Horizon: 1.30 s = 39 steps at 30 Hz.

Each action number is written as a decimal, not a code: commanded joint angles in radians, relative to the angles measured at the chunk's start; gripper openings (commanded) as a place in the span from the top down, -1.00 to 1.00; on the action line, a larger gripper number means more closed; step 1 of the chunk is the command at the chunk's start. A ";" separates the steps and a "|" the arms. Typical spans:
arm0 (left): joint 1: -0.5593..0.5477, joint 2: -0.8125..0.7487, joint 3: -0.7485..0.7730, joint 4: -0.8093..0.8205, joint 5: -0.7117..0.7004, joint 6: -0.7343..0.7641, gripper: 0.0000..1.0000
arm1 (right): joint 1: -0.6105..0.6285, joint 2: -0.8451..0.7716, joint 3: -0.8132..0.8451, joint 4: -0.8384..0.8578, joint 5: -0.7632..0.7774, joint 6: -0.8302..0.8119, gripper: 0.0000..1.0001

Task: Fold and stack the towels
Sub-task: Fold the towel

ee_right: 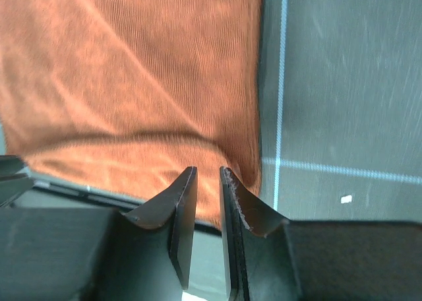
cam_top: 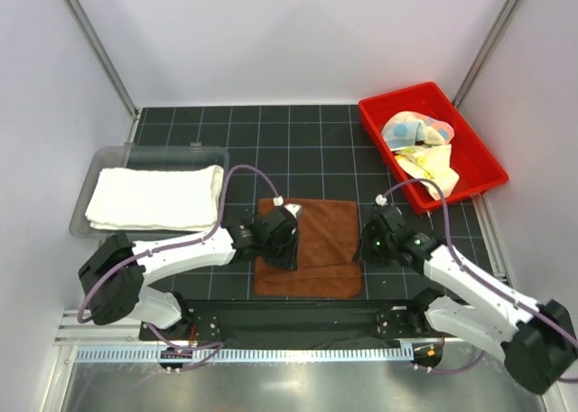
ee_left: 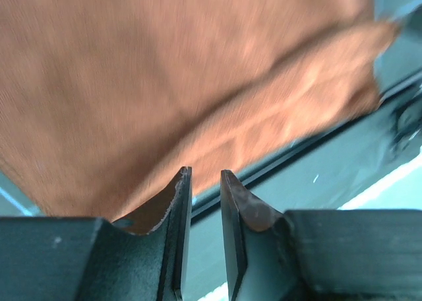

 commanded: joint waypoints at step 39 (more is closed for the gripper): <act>-0.044 -0.139 -0.096 0.084 -0.080 -0.055 0.47 | 0.113 0.184 0.178 0.095 0.182 -0.002 0.46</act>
